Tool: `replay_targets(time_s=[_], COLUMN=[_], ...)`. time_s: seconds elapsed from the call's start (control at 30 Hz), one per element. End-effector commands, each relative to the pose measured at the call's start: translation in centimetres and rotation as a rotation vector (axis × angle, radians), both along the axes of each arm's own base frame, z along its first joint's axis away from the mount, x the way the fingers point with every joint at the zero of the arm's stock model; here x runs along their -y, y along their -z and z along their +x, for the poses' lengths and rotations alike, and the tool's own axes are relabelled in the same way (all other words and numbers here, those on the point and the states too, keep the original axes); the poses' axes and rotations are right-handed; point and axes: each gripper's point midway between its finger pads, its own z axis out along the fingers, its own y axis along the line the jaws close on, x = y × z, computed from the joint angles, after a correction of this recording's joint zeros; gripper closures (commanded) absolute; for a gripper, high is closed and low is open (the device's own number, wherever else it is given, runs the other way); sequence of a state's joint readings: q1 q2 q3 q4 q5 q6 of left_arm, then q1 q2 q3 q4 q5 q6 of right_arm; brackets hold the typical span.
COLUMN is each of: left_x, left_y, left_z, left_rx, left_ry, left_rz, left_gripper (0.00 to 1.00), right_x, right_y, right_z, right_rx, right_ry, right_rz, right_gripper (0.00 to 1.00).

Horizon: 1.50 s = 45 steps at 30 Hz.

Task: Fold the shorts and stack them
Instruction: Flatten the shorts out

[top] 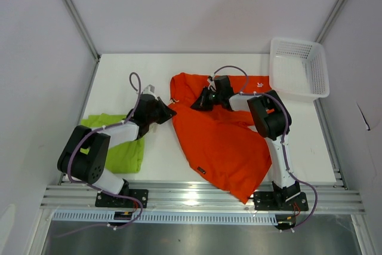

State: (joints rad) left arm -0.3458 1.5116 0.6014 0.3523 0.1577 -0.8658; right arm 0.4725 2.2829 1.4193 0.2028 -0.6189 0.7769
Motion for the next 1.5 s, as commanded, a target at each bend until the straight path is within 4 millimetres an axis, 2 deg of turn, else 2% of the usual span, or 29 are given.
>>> replay_targets(time_s=[0.0,0.03,0.07,0.13,0.17,0.2,0.23,0.3,0.43,0.47,0.53,0.6,0.63,0.7,0.73,0.8,0.83,0.9,0.93,1.0,1.03,1.1,1.13,1.2,1.23,1.3,1.33,1.4,1.47], left_x=[1.6,1.4,1.9,1.7,2.3,2.3,2.8,2.7,2.4,2.2,1.9,1.7,1.4,1.3,1.0,0.0,0.1,-1.1,-2.4,-2.4,-3.0,-3.4,-3.6,-3.6,-3.8,-3.1,-3.3,-2.6,-2.4], left_y=[-5.4,-5.1,-6.4,-6.4,-7.7,-6.6,-7.5,-6.6,-4.8,-4.5,-4.4,-5.4,-5.2,-6.7,-6.1,-6.9,-5.4,-6.2,-4.4,-4.8,-4.1,-4.7,-3.9,-3.9,-3.0,-4.0,-3.2,-4.0,-3.4], left_z=[1.5,1.0,1.4,0.6,0.8,0.3,0.6,-0.7,-1.1,-1.2,-1.1,-0.8,-1.1,-0.7,-1.3,-1.0,-1.7,-0.7,-0.7,-0.6,-1.1,-0.2,-0.3,0.5,0.5,1.6,1.3,2.1,2.3], left_rx=[0.139,0.08,0.106,0.044,0.066,0.026,0.031,-0.039,-0.152,-0.158,-0.149,-0.116,-0.114,-0.064,-0.076,-0.061,-0.077,-0.053,-0.061,-0.029,-0.036,0.004,-0.007,0.017,0.016,0.096,0.085,0.14,0.129], left_ry=[0.054,0.057,0.059,0.063,0.071,0.084,0.09,0.12,0.14,0.141,0.133,0.109,0.107,0.085,0.096,0.067,0.095,0.062,0.028,0.042,0.034,0.015,0.012,-0.009,-0.024,-0.014,-0.023,0.002,0.011], left_rz=[0.071,0.13,0.188,0.285,0.328,0.378,0.406,0.535,0.667,0.68,0.684,0.662,0.66,0.616,0.61,0.564,0.516,0.39,0.337,0.257,0.254,0.223,0.218,0.192,0.182,0.125,0.103,0.048,0.016], left_gripper=[1.0,1.0,1.0,1.0,1.0,0.99,0.98,0.94,0.28,0.2,0.13,0.13,0.12,0.12,0.12,0.12,0.12,0.12,0.12,0.12,0.12,0.12,0.12,0.13,0.14,0.15,0.15,0.16,0.16], right_x=[0.4,0.5,0.5,0.6,0.7,0.7,0.7,0.8,0.9,1.0,0.9,0.9,0.8,0.8,0.8,0.8,0.7,0.7,0.7,0.7,0.7,0.7,0.8,0.6,0.5,0.3,0.1,0.1,0.0], right_y=[2.7,2.8,2.9,3.0,3.1,3.1,3.1,2.9,2.8,2.8,2.8,2.7,2.7,2.6,2.3,2.0,1.6,1.1,0.3,0.0,-0.4,-1.1,-1.1,-1.2,-1.1,-0.7,-0.4,-0.1,0.1], right_z=[-0.5,-0.5,-0.6,-0.6,-0.6,-0.6,-0.7,-0.6,-0.6,-0.6,-0.6,-0.7,-0.8,-0.8,-0.8,-0.9,-0.9,-1.1,-1.1,-1.2,-1.3,-1.4,-1.5,-1.5,-1.5,-1.8,-2.0,-2.0,-2.1], right_rx=[-0.035,-0.036,-0.037,-0.037,-0.036,-0.036,-0.035,-0.03,-0.03,-0.031,-0.03,-0.03,-0.032,-0.028,-0.024,-0.014,-0.007,0.012,0.026,0.05,0.069,0.075,0.069,0.07,0.069,0.058,0.053,0.045,0.039], right_ry=[-0.007,-0.008,-0.012,-0.014,-0.014,-0.014,-0.017,-0.013,-0.011,-0.01,-0.011,-0.013,-0.016,-0.019,-0.021,-0.027,-0.03,-0.041,-0.042,-0.038,-0.045,-0.047,-0.048,-0.055,-0.058,-0.067,-0.07,-0.07,-0.072], right_rz=[-0.07,-0.075,-0.082,-0.095,-0.099,-0.101,-0.105,-0.107,-0.111,-0.113,-0.114,-0.112,-0.112,-0.112,-0.112,-0.113,-0.112,-0.118,-0.122,-0.151,-0.162,-0.179,-0.184,-0.179,-0.178,-0.176,-0.175,-0.174,-0.17], right_gripper=[1.0,1.0,1.0,1.0,1.0,1.0,1.0,1.0,1.0,1.0,1.0,1.0,1.0,1.0,1.0,1.0,1.0,0.98,0.96,0.91,0.9,0.89,0.89,0.9,0.9,0.91,0.91,0.92,0.92])
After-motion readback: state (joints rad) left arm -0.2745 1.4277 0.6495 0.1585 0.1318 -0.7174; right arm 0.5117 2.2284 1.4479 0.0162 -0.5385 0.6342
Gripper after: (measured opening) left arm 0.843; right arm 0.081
